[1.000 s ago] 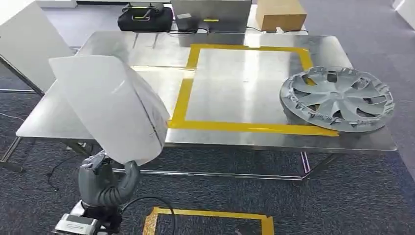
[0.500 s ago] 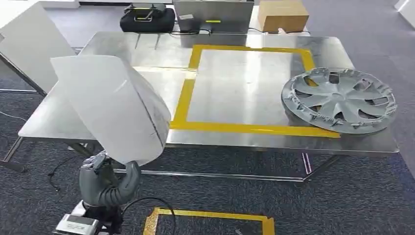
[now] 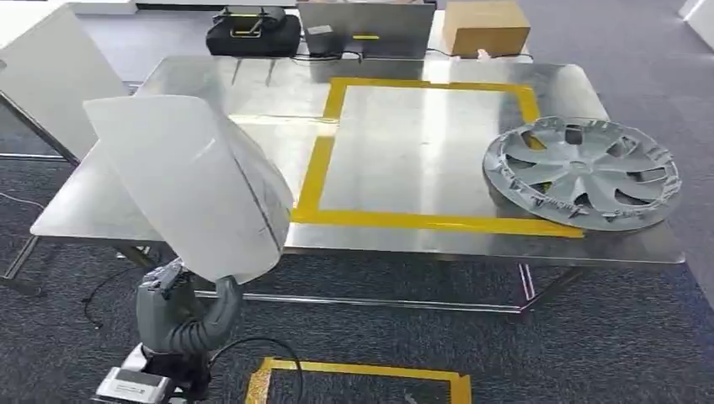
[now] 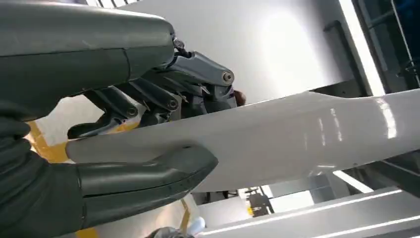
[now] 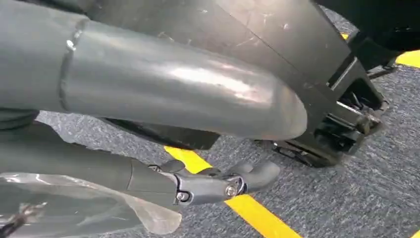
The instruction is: Take the parts from the cabinet and place them on the table.
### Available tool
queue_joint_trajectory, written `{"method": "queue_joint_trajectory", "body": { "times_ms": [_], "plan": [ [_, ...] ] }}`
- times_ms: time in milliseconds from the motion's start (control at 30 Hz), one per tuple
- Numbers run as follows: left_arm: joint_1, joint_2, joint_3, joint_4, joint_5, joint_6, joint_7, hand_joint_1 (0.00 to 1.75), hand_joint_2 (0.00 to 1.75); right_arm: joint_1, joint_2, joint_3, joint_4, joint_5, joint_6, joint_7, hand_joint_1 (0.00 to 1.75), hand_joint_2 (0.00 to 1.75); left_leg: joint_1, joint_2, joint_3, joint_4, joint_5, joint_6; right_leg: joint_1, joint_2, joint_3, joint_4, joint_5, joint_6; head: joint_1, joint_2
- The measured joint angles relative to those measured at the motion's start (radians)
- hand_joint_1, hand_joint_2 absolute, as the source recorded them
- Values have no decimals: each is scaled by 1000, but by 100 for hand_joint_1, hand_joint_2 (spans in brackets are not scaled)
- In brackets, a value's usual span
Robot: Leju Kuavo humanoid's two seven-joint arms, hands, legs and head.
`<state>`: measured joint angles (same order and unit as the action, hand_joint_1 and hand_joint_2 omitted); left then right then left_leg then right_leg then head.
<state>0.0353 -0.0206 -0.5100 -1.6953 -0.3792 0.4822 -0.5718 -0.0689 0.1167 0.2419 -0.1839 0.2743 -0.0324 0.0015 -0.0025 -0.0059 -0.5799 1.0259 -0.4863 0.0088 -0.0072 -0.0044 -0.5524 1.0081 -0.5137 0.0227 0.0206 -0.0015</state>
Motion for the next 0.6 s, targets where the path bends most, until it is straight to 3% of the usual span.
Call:
{"method": "queue_joint_trajectory", "body": {
  "times_ms": [67,100,133,200,233,267,300,367,400,433,467,567,600],
  "plan": [
    [-1,0,0,0,0,0,0,175,175,-1,0,0,0,0,1,0,0,0,4,-1,3,-13,5,11,0,-1,4,-4,-1,12,-1,0],
    [-1,-2,0,0,0,0,0,175,175,-1,0,0,0,0,1,0,0,0,8,1,8,-18,9,16,-2,2,-10,11,-17,16,0,0],
    [-2,-3,0,0,0,0,0,175,175,-1,0,0,0,1,1,0,0,0,9,2,7,-18,8,21,-3,2,-32,60,-50,18,5,0],
    [-2,-3,0,0,0,0,0,175,175,1,0,0,0,1,1,0,0,0,8,3,6,-17,7,23,-5,3,-109,221,-120,24,6,0],
    [-1,-3,0,2,0,0,0,175,175,2,0,0,0,1,1,2,0,0,8,3,6,-16,6,23,-4,3,-142,285,-139,26,7,0],
    [-1,-3,0,2,0,0,0,175,175,4,0,0,0,1,1,2,0,0,8,3,7,-15,6,24,-4,3,-156,307,-132,28,7,0],
    [-1,-3,0,3,0,0,0,175,175,4,0,0,0,1,1,2,0,0,8,2,8,-15,5,24,-5,2,-146,279,-102,28,6,0],
    [-1,-3,0,3,0,0,0,175,175,1,0,0,0,1,2,2,0,0,9,0,11,-12,1,21,-5,2,-69,108,-4,25,7,0],
    [-1,-3,0,3,0,0,0,175,175,1,0,0,0,2,2,2,0,0,9,-1,12,-9,-2,17,-6,2,-32,25,21,24,7,0],
    [-2,-3,0,3,0,0,0,175,175,-1,0,0,0,2,2,2,0,0,0,-1,7,-3,-5,11,-2,4,-15,6,1,22,6,0],
    [-1,-3,0,3,0,0,0,175,175,-2,0,0,0,3,2,2,0,0,2,-2,5,-1,-4,7,-3,5,-13,7,6,14,5,0],
    [-2,-3,0,3,0,0,0,175,175,4,0,0,0,5,2,3,0,0,3,-2,7,-4,-2,-4,-2,6,-15,5,9,0,5,0],
    [-2,-3,0,3,0,0,0,175,175,2,0,0,0,5,2,3,0,0,5,-1,5,7,-15,-11,-7,4,-11,0,12,-5,5,0]
  ]
}}
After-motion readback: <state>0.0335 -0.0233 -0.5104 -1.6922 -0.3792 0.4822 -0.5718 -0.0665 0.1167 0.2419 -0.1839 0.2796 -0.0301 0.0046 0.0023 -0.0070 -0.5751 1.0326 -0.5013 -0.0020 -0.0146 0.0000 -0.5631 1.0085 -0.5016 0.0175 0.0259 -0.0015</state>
